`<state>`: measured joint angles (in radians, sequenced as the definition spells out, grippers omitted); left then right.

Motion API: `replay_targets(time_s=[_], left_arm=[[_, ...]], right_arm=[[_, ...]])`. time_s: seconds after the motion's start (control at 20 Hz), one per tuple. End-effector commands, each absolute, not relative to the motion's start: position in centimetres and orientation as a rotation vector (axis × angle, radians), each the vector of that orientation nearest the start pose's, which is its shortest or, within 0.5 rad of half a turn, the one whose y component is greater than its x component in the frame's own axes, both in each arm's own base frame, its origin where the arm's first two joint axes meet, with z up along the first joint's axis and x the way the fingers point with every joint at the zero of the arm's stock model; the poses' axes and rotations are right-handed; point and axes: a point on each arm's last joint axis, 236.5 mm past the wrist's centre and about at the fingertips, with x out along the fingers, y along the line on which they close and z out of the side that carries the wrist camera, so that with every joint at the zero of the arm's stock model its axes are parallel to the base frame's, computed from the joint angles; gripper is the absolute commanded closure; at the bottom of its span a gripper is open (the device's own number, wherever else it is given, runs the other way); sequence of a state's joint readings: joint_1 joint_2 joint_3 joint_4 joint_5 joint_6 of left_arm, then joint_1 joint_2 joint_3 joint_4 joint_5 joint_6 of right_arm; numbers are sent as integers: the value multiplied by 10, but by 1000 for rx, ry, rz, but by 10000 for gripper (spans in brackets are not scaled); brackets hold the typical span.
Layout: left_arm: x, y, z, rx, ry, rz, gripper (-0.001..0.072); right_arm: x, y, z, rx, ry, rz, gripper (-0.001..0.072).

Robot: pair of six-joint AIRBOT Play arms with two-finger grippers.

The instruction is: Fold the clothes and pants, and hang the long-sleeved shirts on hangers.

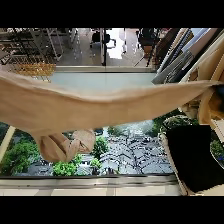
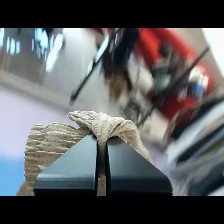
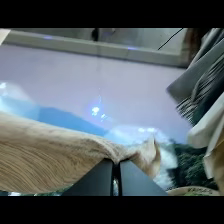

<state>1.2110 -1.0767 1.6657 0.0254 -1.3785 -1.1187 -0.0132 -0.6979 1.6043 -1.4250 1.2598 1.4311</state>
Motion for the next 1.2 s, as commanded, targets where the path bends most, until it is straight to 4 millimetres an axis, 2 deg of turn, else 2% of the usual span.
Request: replay_targets(time_s=[0.0,0.05,0.1,0.15,0.2,0.25,0.3,0.45,0.55,0.65,0.7,0.85,1.0,1.15], left_arm=[[234,153,548,-561,-410,-281,699],[223,160,554,-559,-446,-270,699],[218,172,551,-553,-448,-225,699],[220,187,539,-553,-417,-165,699],[229,206,515,-556,-341,-87,699],[240,223,484,-560,-231,-17,698],[252,237,442,-566,-84,47,698],[277,255,326,-602,307,149,698],[291,253,262,-631,502,163,698],[312,247,210,-665,619,136,698],[327,251,190,-663,636,136,698],[396,286,138,-694,567,216,698],[473,302,90,-775,451,268,698],[529,309,56,-829,360,320,698]], right_arm=[[233,-14,453,-164,154,-45,699],[228,-21,462,-177,134,-77,699],[227,-25,465,-185,126,-97,699],[230,-26,462,-187,140,-100,699],[237,-26,453,-185,174,-95,699],[248,-24,437,-179,240,-80,700],[263,-21,415,-170,325,-60,700],[310,7,313,-107,656,80,700],[335,29,249,-38,805,173,700],[365,38,188,29,889,195,700],[381,36,163,58,904,176,700],[447,30,97,123,878,120,701],[524,29,49,222,791,88,702],[590,34,16,323,746,79,702]])
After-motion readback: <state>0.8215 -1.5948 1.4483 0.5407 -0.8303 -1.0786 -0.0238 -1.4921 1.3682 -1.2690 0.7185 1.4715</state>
